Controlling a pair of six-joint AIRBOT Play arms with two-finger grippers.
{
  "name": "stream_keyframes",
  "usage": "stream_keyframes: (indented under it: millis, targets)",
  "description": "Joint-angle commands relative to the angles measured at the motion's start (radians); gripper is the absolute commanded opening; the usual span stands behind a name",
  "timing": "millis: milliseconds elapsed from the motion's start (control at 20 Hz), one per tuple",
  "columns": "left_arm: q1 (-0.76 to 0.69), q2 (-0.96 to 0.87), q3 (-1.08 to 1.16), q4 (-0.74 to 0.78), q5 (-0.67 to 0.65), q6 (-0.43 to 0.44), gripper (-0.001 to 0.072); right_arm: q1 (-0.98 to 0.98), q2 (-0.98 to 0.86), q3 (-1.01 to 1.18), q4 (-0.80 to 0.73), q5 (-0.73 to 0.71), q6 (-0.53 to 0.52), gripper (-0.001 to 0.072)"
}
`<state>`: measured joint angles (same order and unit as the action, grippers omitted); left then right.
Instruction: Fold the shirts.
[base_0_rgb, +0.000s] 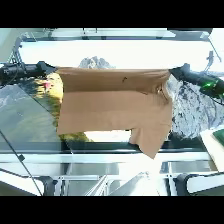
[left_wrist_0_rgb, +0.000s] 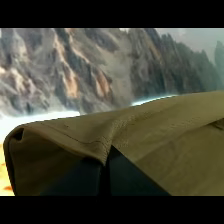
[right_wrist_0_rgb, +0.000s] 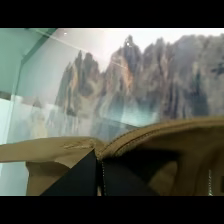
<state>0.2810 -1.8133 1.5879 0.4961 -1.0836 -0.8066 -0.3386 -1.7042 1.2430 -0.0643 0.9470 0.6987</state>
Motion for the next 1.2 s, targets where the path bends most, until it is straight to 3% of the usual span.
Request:
stream_keyframes:
  millis: [0,350,650,1150]
  targets:
    - [0.011,-0.131,0.101,0.031,0.019,-0.038,0.0019,-0.007,-0.139,0.107,0.05,-0.009,-0.042,0.0012]
    - [-0.007,-0.23,0.137,0.064,0.009,-0.051,0.0018,-0.033,-0.154,0.133,-0.097,0.035,-0.04,0.0012]
    - [-0.052,-0.23,0.137,0.24,0.038,-0.07,0.0018,-0.03,-0.156,0.131,-0.343,-0.003,0.047,0.0013]
    - [-0.129,-0.23,0.136,0.369,0.007,-0.106,0.0018,-0.014,-0.184,0.132,-0.355,-0.084,0.046,0.0013]
